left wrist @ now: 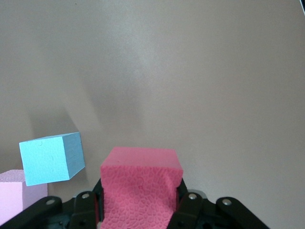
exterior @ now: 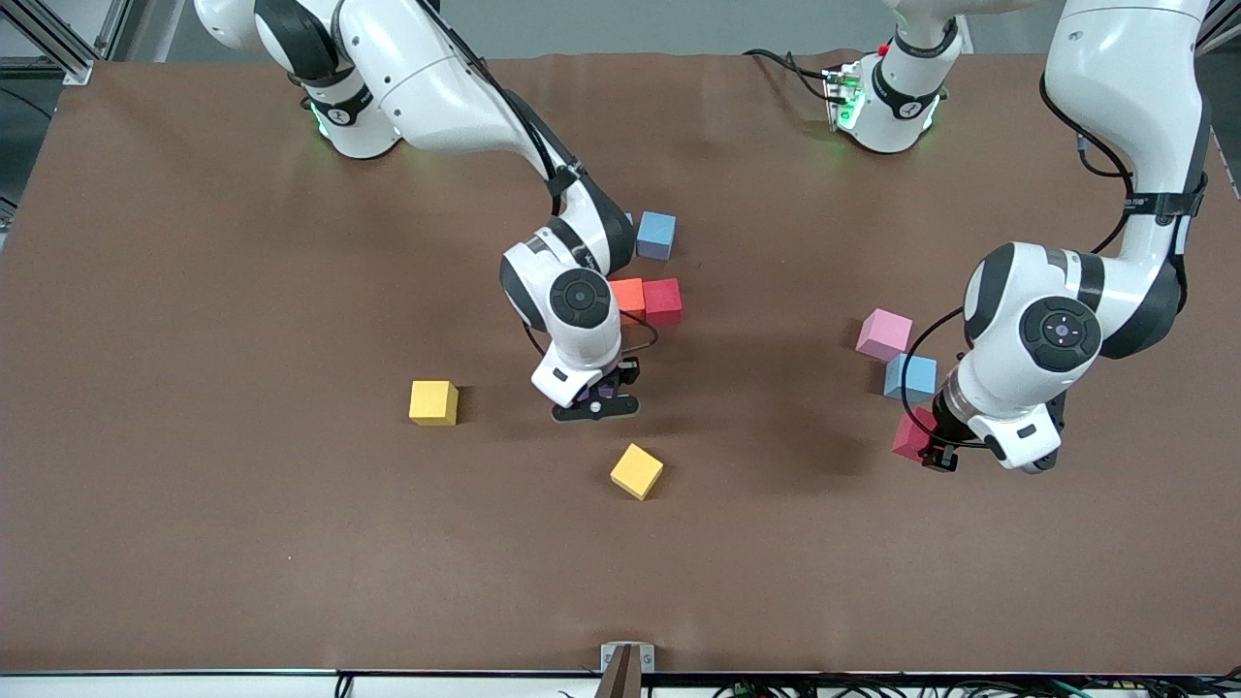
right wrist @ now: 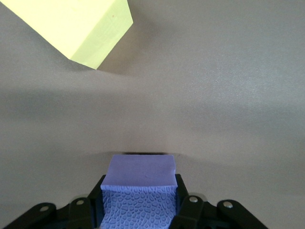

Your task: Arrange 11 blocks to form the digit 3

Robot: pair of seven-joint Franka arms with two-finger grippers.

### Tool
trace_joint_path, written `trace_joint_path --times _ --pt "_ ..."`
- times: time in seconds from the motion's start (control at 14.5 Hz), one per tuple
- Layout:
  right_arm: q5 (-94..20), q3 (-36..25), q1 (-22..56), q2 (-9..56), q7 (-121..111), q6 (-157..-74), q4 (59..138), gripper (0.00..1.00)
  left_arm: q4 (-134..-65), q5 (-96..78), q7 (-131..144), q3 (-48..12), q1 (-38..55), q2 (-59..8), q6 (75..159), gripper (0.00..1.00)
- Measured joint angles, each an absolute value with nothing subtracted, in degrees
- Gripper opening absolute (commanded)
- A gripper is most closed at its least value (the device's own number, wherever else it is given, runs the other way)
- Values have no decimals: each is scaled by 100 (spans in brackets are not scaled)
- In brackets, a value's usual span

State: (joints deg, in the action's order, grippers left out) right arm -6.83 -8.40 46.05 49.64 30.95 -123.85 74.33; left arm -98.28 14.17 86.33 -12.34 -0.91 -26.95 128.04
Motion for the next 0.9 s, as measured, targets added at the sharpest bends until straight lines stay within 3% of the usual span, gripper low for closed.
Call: trace_joint_path --times 0.9 --pt "-683 -851 4605 4977 2996 -12240 7432 0 -9828 1417 8633 -1230 -91 -2719 12804 38"
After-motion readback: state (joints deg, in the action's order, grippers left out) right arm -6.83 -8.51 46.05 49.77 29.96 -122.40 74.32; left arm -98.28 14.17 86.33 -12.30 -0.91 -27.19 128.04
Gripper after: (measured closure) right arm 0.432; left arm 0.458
